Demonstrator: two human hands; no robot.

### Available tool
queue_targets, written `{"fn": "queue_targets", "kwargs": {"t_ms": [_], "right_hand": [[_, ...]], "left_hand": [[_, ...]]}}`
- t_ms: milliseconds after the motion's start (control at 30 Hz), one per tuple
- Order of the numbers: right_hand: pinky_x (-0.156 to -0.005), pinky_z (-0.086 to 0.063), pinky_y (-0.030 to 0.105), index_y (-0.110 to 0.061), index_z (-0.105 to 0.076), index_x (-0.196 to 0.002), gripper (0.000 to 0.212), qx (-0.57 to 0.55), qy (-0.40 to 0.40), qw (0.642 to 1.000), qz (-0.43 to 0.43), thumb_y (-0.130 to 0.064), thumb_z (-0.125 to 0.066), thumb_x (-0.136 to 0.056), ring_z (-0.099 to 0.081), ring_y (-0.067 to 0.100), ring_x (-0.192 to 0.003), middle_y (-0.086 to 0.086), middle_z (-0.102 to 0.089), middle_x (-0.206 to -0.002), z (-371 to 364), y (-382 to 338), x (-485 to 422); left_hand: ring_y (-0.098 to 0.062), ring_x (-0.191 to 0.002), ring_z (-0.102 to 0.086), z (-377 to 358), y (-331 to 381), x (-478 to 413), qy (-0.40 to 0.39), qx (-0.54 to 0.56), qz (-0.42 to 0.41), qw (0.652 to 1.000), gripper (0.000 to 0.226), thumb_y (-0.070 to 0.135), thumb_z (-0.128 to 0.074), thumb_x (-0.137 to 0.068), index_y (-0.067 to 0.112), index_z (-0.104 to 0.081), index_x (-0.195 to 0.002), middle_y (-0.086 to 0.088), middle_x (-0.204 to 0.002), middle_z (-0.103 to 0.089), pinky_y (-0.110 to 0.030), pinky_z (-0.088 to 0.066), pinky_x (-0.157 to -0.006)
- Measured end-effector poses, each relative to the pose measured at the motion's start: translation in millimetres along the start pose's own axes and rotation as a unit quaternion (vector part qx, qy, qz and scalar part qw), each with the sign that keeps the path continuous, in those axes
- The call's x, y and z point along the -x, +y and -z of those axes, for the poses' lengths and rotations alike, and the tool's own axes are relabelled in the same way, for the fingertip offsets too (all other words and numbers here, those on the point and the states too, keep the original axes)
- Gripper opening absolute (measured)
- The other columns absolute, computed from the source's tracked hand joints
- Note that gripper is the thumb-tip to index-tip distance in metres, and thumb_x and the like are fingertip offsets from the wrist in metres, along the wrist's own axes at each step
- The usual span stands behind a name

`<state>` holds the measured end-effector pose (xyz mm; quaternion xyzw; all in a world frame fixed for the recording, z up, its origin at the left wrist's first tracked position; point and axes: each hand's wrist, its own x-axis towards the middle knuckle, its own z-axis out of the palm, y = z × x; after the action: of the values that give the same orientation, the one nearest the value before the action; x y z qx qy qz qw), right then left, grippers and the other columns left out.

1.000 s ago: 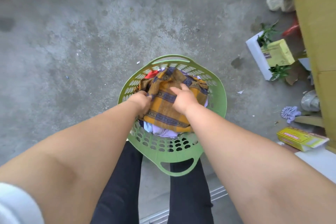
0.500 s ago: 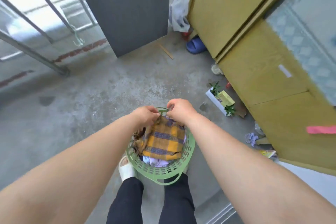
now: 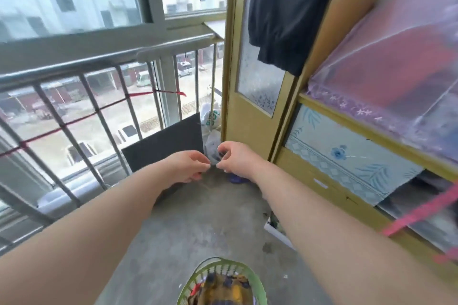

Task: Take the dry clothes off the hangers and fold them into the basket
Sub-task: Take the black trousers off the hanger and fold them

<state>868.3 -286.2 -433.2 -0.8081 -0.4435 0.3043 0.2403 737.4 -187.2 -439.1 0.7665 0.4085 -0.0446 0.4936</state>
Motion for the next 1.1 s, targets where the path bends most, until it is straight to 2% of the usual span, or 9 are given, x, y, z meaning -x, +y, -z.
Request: {"fn": "queue_targets", "kwargs": {"t_ms": [167, 333, 433, 500, 567, 700, 833, 933, 1100], "right_hand": [[-0.072, -0.050, 0.025, -0.017, -0.048, -0.135, 0.048, -0.018, 0.070, 0.996, 0.044, -0.010, -0.062, -0.090, -0.061, 0.017, -0.094, 0.006, -0.060, -0.116, 69.9, -66.4, 34.7], [-0.095, -0.052, 0.035, -0.017, -0.051, -0.135, 0.049, 0.010, 0.151, 0.986, 0.069, -0.014, -0.063, -0.088, -0.062, 0.019, -0.106, 0.005, -0.060, -0.124, 119.9, -116.5, 63.3], [-0.091, -0.054, 0.034, -0.018, -0.054, -0.132, 0.045, 0.009, 0.176, 0.981, 0.084, -0.016, -0.064, -0.088, -0.065, 0.017, -0.100, 0.003, -0.063, -0.119, 143.1, -135.4, 76.4], [-0.082, -0.056, 0.028, -0.019, -0.056, -0.128, 0.040, 0.003, 0.185, 0.978, 0.093, -0.015, -0.064, -0.089, -0.067, 0.015, -0.092, 0.001, -0.064, -0.113, 157.5, -143.2, 82.6], [-0.079, -0.056, 0.026, -0.020, -0.057, -0.127, 0.040, 0.005, 0.201, 0.975, 0.096, -0.015, -0.064, -0.088, -0.068, 0.014, -0.089, 0.000, -0.063, -0.112, 173.5, -146.5, 85.9], [-0.078, -0.056, 0.026, -0.020, -0.054, -0.131, 0.043, 0.016, 0.212, 0.972, 0.102, -0.015, -0.064, -0.090, -0.067, 0.011, -0.086, 0.002, -0.063, -0.115, 208.4, -147.2, 84.9], [-0.071, -0.057, 0.023, -0.022, -0.057, -0.126, 0.037, 0.037, 0.240, 0.963, 0.118, -0.016, -0.062, -0.090, -0.068, 0.012, -0.086, 0.000, -0.062, -0.109, 254.9, -142.4, 81.4], [-0.068, -0.053, 0.020, -0.024, -0.057, -0.125, 0.036, 0.055, 0.250, 0.958, 0.130, -0.018, -0.063, -0.090, -0.067, 0.012, -0.086, -0.001, -0.062, -0.112, 293.2, -134.8, 72.8], [-0.084, -0.046, 0.026, -0.021, -0.063, -0.119, 0.033, 0.108, 0.306, 0.934, 0.149, -0.032, -0.065, -0.088, -0.059, 0.015, -0.097, -0.002, -0.064, -0.113, 368.6, -119.9, 57.3]], "left_hand": [[-0.013, -0.095, -0.066, 65.7, 67.8, 40.6, 0.057, -0.039, -0.096, 0.993, 0.017, 0.026, -0.058, -0.092, 0.024, -0.063, -0.108, 0.001, -0.105, -0.066, -0.028, -0.054, -0.088], [-0.013, -0.094, -0.067, 113.0, 121.4, 69.8, 0.078, -0.070, -0.183, 0.978, 0.015, 0.025, -0.058, -0.092, 0.024, -0.064, -0.106, 0.003, -0.107, -0.067, -0.030, -0.053, -0.084], [-0.014, -0.094, -0.066, 129.2, 147.5, 82.0, 0.083, -0.089, -0.215, 0.969, 0.019, 0.023, -0.059, -0.092, 0.023, -0.063, -0.111, 0.002, -0.108, -0.067, -0.031, -0.054, -0.083], [-0.015, -0.094, -0.066, 135.0, 164.5, 89.0, 0.086, -0.097, -0.236, 0.963, 0.021, 0.021, -0.059, -0.092, 0.021, -0.062, -0.113, 0.001, -0.110, -0.067, -0.026, -0.053, -0.074], [-0.016, -0.095, -0.066, 137.5, 182.1, 95.6, 0.088, -0.086, -0.258, 0.958, 0.023, 0.018, -0.060, -0.092, 0.019, -0.062, -0.115, -0.001, -0.111, -0.066, -0.022, -0.051, -0.070], [-0.017, -0.095, -0.066, 141.0, 218.0, 99.9, 0.105, -0.070, -0.284, 0.950, 0.024, 0.016, -0.061, -0.090, 0.019, -0.062, -0.114, -0.003, -0.110, -0.066, -0.027, -0.054, -0.078], [-0.021, -0.099, -0.065, 136.8, 262.9, 92.6, 0.131, -0.073, -0.307, 0.940, 0.024, 0.014, -0.061, -0.090, 0.016, -0.061, -0.114, -0.007, -0.113, -0.066, -0.040, -0.053, -0.092], [-0.025, -0.105, -0.062, 129.7, 300.7, 84.4, 0.149, -0.075, -0.322, 0.932, 0.033, 0.012, -0.061, -0.090, 0.011, -0.057, -0.123, -0.014, -0.123, -0.061, -0.036, -0.051, -0.094], [-0.020, -0.106, -0.059, 114.0, 372.7, 58.1, 0.220, -0.096, -0.325, 0.915, 0.035, 0.020, -0.062, -0.090, 0.020, -0.056, -0.124, -0.005, -0.128, -0.057, -0.027, -0.048, -0.085]]}}
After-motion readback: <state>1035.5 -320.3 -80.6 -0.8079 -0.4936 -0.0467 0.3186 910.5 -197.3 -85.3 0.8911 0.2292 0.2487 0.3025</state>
